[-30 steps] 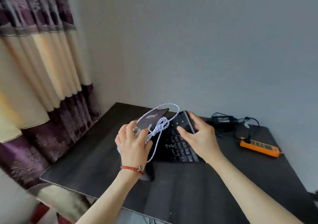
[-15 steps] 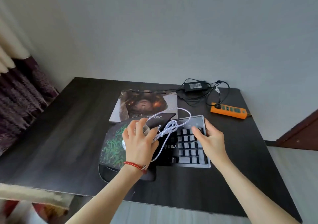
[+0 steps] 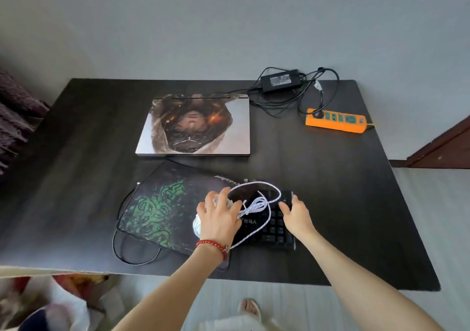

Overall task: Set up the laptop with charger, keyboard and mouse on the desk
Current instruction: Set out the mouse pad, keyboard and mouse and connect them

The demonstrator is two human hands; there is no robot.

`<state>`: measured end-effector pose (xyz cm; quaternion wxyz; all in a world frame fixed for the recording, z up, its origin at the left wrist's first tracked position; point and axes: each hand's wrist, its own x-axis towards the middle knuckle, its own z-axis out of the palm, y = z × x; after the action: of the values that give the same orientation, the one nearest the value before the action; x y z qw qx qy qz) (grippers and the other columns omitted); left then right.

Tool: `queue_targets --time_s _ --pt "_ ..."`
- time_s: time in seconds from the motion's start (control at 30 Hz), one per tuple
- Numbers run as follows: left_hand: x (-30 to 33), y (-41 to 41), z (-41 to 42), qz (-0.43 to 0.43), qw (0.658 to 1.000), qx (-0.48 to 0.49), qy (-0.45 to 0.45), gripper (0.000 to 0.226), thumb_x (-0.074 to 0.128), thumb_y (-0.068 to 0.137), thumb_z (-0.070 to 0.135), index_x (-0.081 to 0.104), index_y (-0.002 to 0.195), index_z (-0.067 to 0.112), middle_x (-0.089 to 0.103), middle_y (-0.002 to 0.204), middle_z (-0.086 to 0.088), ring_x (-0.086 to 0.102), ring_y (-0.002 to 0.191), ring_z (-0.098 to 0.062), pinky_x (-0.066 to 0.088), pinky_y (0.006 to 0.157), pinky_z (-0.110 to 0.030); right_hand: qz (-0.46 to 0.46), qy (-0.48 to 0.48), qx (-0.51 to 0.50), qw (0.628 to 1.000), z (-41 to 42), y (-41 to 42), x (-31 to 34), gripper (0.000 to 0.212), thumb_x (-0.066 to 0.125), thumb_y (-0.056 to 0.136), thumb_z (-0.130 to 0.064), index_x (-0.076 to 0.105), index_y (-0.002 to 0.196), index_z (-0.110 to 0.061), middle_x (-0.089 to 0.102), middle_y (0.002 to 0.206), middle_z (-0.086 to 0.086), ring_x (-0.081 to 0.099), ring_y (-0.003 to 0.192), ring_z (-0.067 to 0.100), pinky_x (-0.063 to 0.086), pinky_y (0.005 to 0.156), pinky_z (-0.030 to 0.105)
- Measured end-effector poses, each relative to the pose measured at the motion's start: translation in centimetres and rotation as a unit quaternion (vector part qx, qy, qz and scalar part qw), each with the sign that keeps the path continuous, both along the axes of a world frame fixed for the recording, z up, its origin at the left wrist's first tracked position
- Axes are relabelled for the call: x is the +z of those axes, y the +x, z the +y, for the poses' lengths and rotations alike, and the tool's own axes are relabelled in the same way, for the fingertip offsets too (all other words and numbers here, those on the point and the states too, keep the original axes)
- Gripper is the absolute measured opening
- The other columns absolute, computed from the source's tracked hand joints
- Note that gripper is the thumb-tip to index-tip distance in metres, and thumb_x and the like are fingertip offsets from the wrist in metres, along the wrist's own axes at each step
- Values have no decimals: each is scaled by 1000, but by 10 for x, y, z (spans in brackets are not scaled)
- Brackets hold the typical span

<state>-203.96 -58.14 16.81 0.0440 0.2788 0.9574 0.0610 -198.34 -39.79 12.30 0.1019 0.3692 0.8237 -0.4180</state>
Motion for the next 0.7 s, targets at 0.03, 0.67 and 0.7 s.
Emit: queue_targets --time_s 0.03,0.67,0.7 --pt "-9 1 1 -15 1000 -1 -10 37 59 80 19 57 117 22 38 143 -11 34 124 -41 33 94 -51 -10 0 2 1000 0 -2 -5 54 41 97 -25 25 139 4 45 132 27 44 123 38 37 98 38" --pt "-50 -57 -54 -194 975 39 101 51 52 88 32 35 136 26 42 135 -5 37 120 -31 35 97 -46 140 29 -43 989 -73 -17 28 27 42 92 -3 56 114 -5 63 114 10 57 107 25 39 87 25" --pt "-48 -65 -61 -211 964 61 151 46 52 89 28 40 133 23 44 133 -8 40 118 -32 35 98 -43 137 33 -48 989 -80 -20 30 26 42 92 -5 55 115 -6 64 112 9 58 105 24 40 85 24"
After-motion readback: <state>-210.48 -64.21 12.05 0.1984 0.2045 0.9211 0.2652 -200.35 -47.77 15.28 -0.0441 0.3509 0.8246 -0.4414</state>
